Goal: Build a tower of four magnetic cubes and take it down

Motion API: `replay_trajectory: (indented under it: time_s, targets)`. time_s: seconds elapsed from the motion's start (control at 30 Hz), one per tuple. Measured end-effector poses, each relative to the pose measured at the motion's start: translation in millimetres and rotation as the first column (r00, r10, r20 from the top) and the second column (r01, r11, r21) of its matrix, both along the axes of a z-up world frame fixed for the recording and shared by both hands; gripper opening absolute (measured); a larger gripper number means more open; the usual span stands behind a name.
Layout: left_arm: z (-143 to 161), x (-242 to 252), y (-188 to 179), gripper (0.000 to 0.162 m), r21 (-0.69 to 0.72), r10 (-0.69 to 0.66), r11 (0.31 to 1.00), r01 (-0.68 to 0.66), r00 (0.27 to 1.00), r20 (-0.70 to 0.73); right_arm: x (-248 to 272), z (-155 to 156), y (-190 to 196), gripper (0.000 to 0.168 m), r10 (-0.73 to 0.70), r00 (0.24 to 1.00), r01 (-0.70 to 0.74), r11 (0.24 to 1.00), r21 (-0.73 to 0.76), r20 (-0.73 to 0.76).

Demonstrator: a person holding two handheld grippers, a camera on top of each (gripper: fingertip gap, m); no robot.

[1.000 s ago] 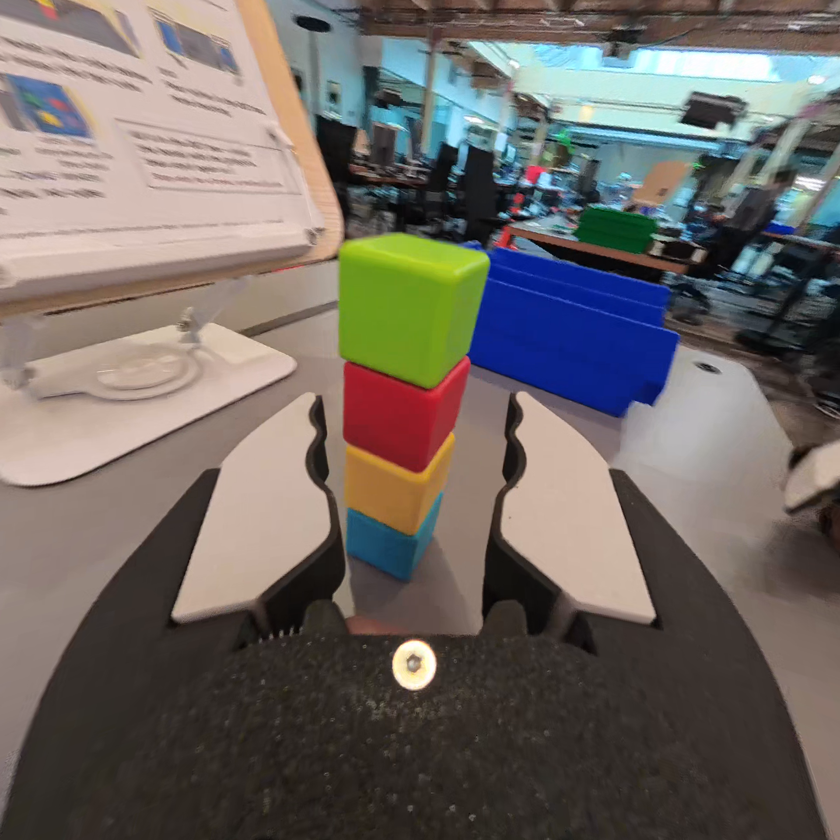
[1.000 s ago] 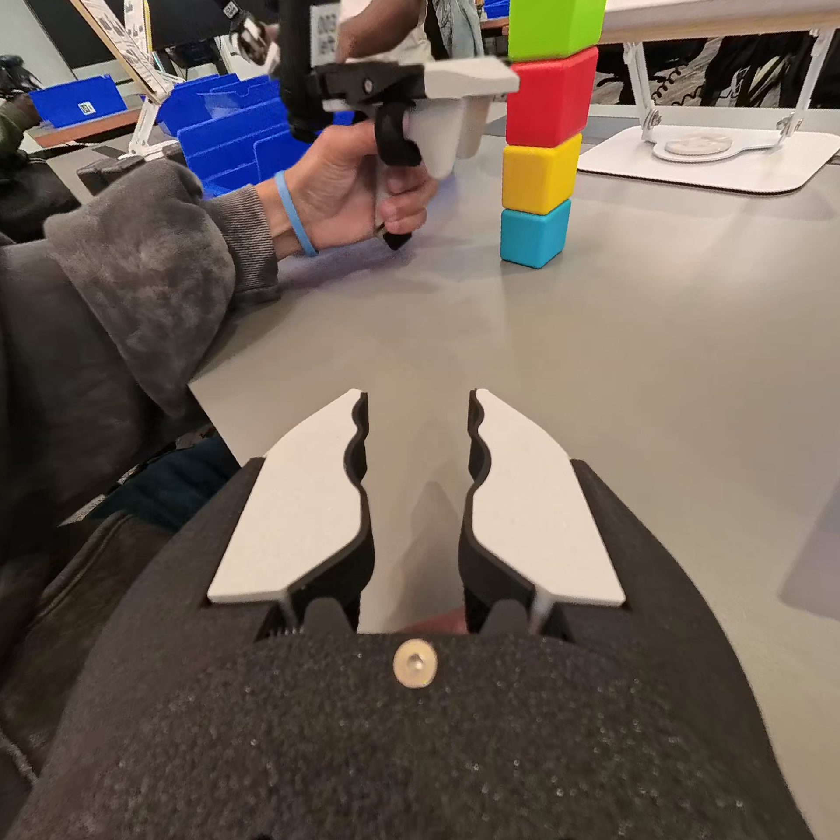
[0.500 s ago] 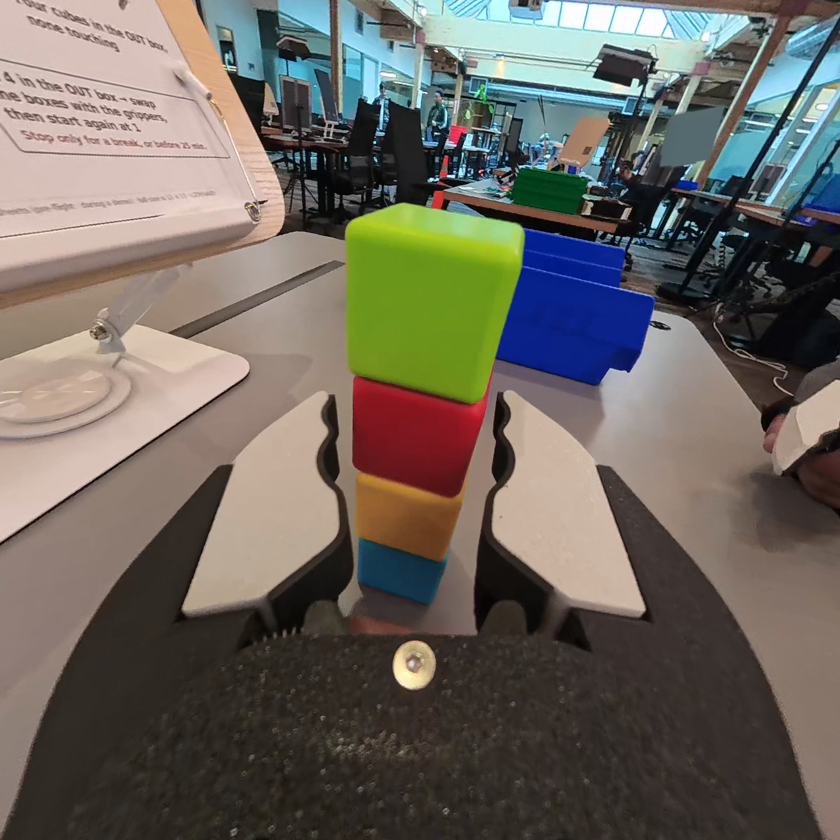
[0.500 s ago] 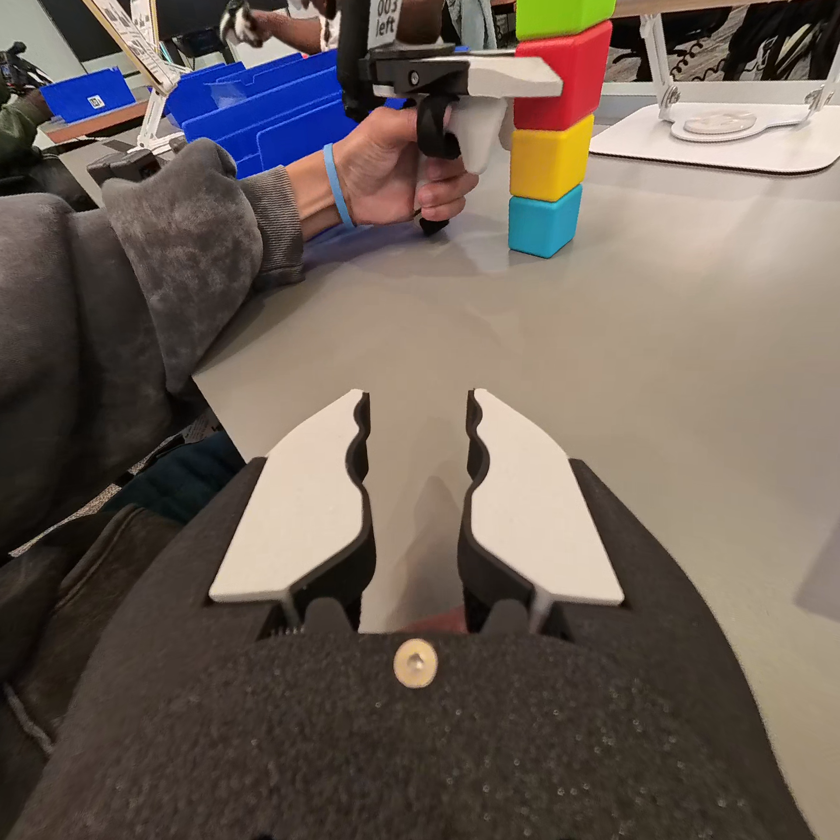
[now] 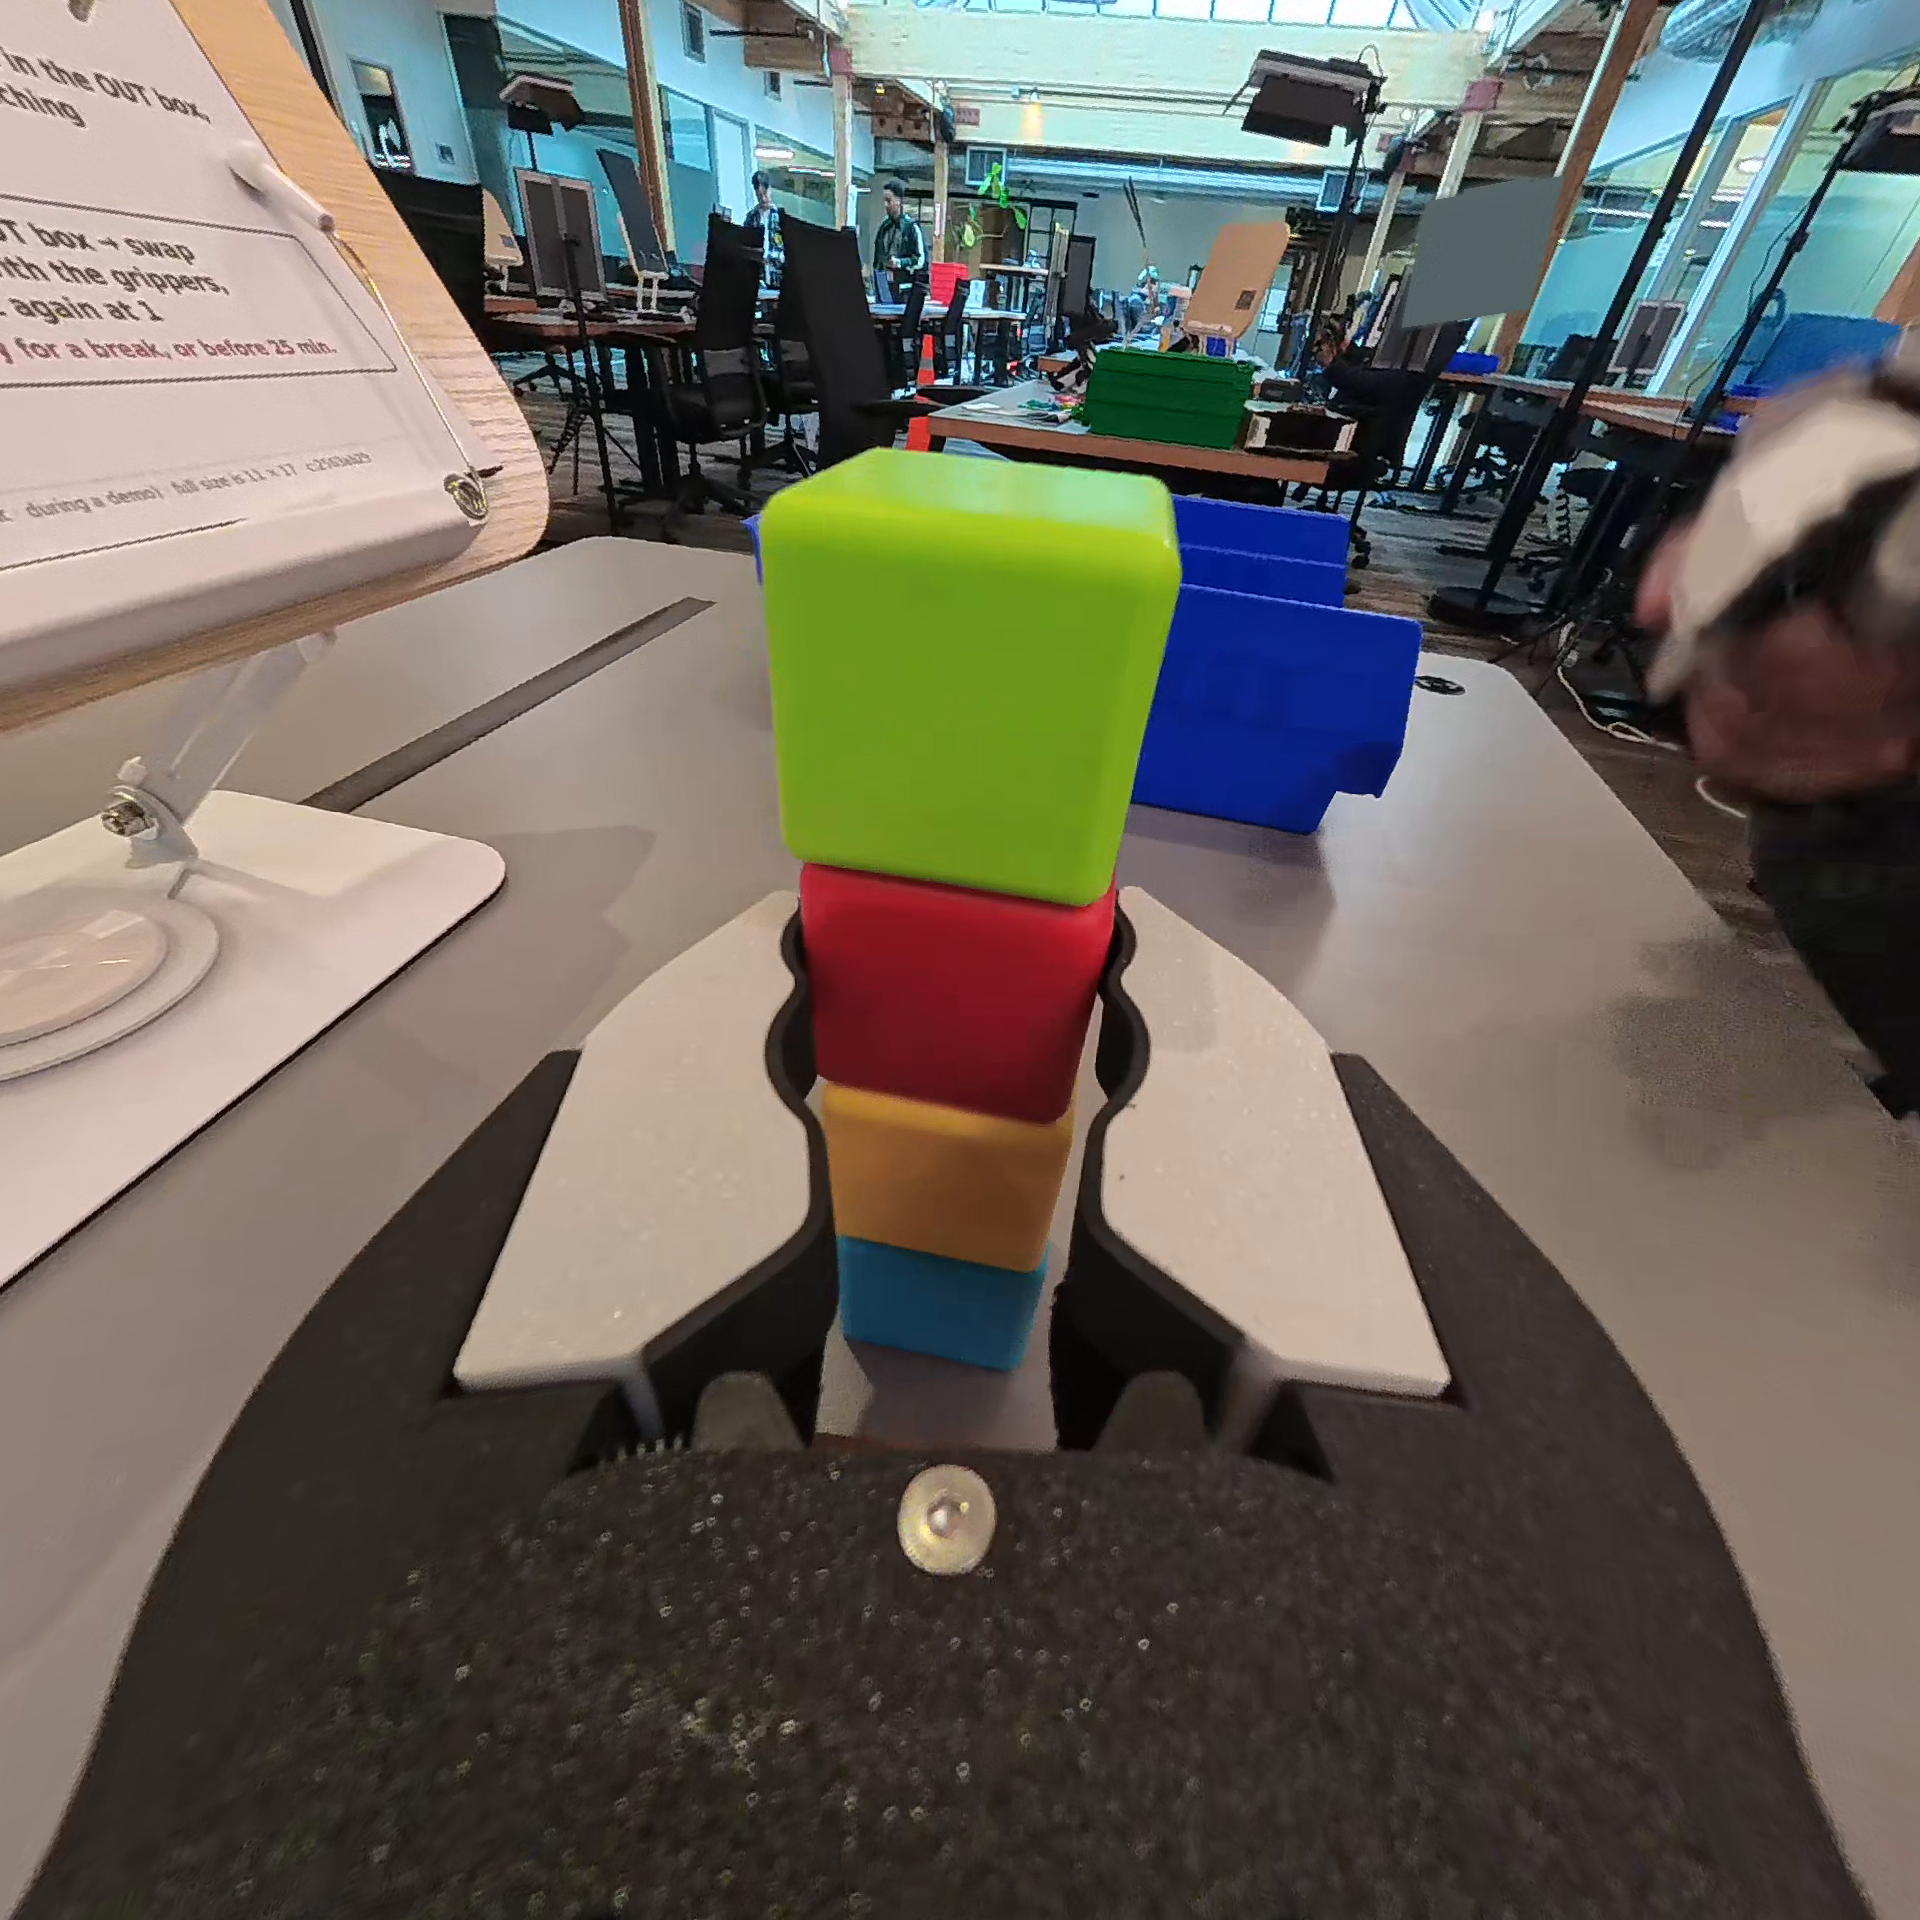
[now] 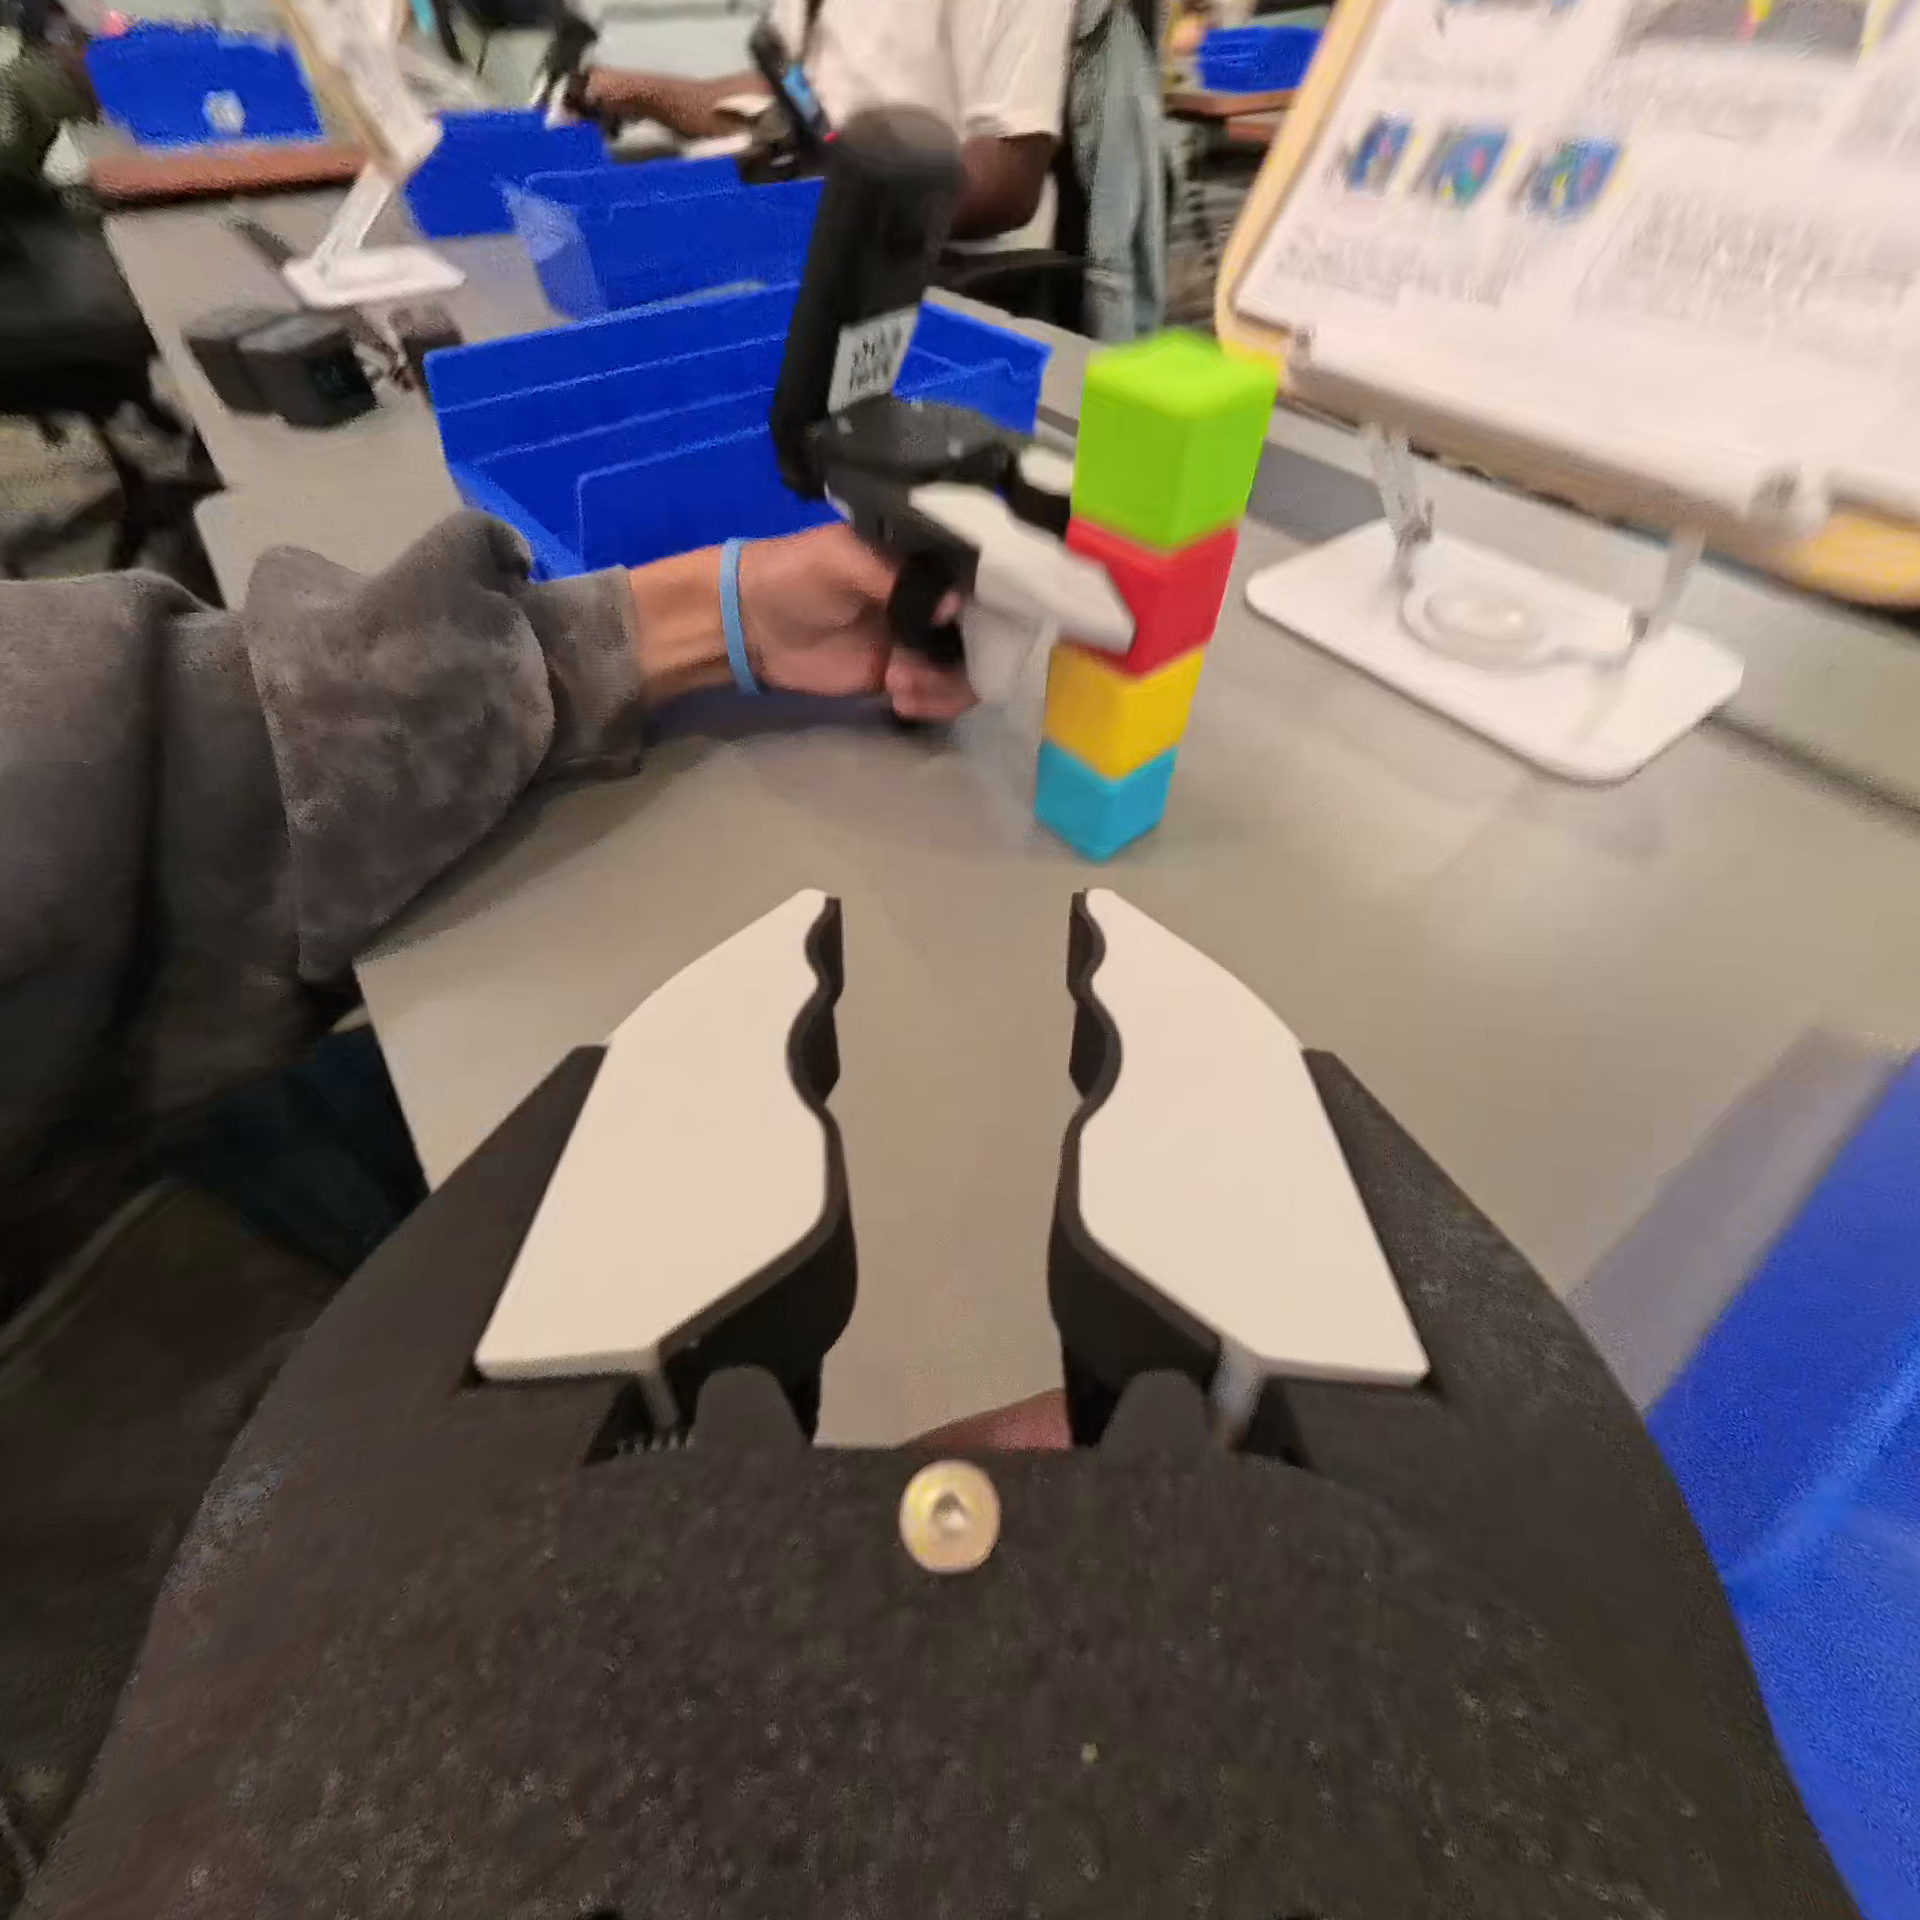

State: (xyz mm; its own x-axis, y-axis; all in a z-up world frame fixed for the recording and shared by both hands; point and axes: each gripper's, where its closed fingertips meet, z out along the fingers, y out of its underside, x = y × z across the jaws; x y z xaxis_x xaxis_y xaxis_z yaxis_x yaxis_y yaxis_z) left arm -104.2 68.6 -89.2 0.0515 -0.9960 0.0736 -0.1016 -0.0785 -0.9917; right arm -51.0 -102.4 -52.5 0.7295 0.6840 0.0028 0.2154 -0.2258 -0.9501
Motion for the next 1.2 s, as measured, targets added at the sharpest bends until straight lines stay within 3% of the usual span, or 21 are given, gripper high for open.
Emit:
replay_trajectory:
  time_s: [0.13,0.27,0.47,0.73,0.8,1.1,1.2]
  targets:
    - [0,0,0,0.051,-0.002,-0.002,1.0,0.002,1.0,0.002,-4,49,56,0.053,0.152,0.923,-0.166,0.986,0.007,0.355]
    - [0,0,-1,0.051,-0.006,-0.013,1.0,0.013,1.0,0.003,-35,59,110,0.056,0.355,0.836,-0.361,0.93,-0.068,0.417]
    - [0,-1,-1,0.051,-0.02,-0.026,0.999,0.026,1.0,0.008,-56,19,163,0.06,0.45,0.833,-0.404,0.892,-0.201,0.321]
    - [0,0,-3,0.051,-0.018,-0.038,0.999,0.038,0.999,0.008,-82,-1,172,0.058,0.49,0.852,-0.461,0.869,-0.18,0.184]
    - [0,0,-4,0.051,-0.013,-0.04,0.999,0.04,0.999,0.007,-83,2,174,0.051,0.485,0.862,-0.469,0.873,-0.133,0.148]
    - [0,1,-5,0.051,-0.006,-0.044,0.999,0.044,0.999,0.003,-82,7,175,0.05,0.498,0.867,-0.495,0.865,-0.089,0.014]
    - [0,1,-5,0.051,-0.006,-0.043,0.999,0.043,0.999,0.003,-81,40,176,0.05,0.491,0.865,-0.494,0.869,0.0,-0.102]
